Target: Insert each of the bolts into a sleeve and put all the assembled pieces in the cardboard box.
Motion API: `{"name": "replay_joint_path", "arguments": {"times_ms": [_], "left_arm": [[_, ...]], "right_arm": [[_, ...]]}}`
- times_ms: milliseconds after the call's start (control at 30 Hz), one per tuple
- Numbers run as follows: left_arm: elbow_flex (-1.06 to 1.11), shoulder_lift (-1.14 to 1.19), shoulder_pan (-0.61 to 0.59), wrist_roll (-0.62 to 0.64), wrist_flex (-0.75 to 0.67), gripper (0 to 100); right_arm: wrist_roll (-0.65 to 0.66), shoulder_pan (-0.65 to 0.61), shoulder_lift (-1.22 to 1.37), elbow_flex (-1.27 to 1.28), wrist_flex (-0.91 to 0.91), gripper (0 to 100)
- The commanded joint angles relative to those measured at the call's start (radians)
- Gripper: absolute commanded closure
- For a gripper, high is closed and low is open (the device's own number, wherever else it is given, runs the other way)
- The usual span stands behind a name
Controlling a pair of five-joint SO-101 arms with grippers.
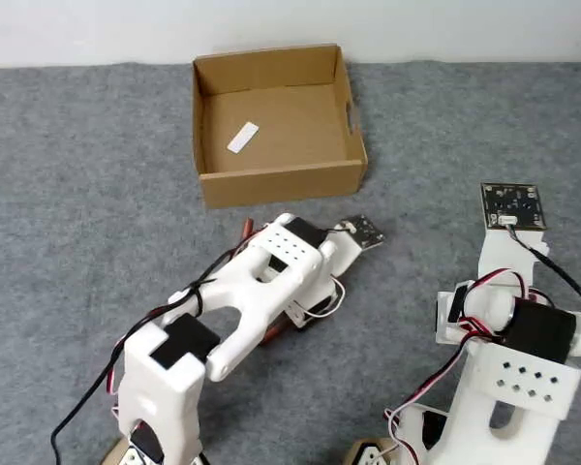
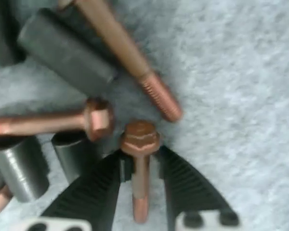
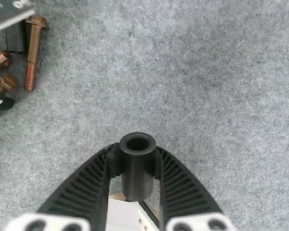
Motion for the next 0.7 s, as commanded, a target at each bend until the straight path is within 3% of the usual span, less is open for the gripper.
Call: {"name": "replay_joint_path", "arguments": {"times_ms": [0, 167, 400, 667], "left_arm": [[-0.081, 0.014, -0.009, -0.005, 0.017, 100], [-0.231, 0.012, 0.003, -0.003, 0.184, 99], [-0.406, -0.123, -0.003, 0.192, 0.396, 99], [-0.266, -0.519, 0.002, 0.262, 0.402, 99]], "right_arm": [[-0.009, 0.007, -0.022, -0.018, 0.039, 98.9], [-0.011, 0.012, -0.022, -0.018, 0.039, 98.9], [-0.009, 0.012, -0.099, -0.018, 0.041, 98.9], [-0.009, 0.012, -0.357, -0.011, 0.039, 98.9]]}}
